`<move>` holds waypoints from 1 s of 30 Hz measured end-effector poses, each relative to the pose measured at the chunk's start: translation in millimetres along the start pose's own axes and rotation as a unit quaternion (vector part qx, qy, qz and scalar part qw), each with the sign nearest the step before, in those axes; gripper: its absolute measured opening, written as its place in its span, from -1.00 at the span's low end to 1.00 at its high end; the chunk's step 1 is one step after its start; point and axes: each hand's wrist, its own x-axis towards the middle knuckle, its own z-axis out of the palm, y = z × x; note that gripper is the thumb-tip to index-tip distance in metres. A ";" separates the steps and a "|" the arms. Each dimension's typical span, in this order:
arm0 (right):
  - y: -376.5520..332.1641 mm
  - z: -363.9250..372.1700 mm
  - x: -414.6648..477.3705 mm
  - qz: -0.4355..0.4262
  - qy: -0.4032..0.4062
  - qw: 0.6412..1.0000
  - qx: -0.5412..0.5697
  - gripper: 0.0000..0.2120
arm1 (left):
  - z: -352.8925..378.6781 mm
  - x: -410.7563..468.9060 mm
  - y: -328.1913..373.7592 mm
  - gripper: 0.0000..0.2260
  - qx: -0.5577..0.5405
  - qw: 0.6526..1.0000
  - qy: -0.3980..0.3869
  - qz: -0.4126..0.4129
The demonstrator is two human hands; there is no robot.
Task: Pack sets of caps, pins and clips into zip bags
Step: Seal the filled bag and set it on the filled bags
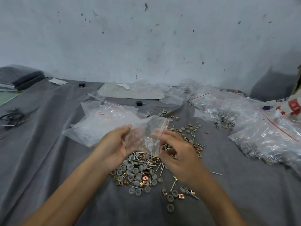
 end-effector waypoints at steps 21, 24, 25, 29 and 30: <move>-45.0 -73.4 8.1 -0.013 -0.156 0.986 -0.048 -0.76 | 27.4 -50.2 -5.3 -0.43 0.424 0.854 -0.263 0.148; -44.4 -77.4 12.2 -0.016 -0.127 0.991 0.037 -0.75 | 32.8 -48.7 -7.6 -0.46 0.398 0.862 -0.276 0.147; -43.0 -77.0 14.0 -0.020 -0.107 0.992 0.056 -0.77 | 35.5 -47.0 -7.8 -0.48 0.414 0.851 -0.282 0.156; -32.6 -71.6 19.8 0.012 -0.002 0.986 0.167 -0.60 | 43.8 -37.6 -13.7 -0.46 0.517 0.798 -0.275 0.145; -29.1 -69.1 21.0 0.033 0.025 0.980 0.197 -0.50 | 44.2 -35.6 -17.0 -0.45 0.521 0.797 -0.271 0.141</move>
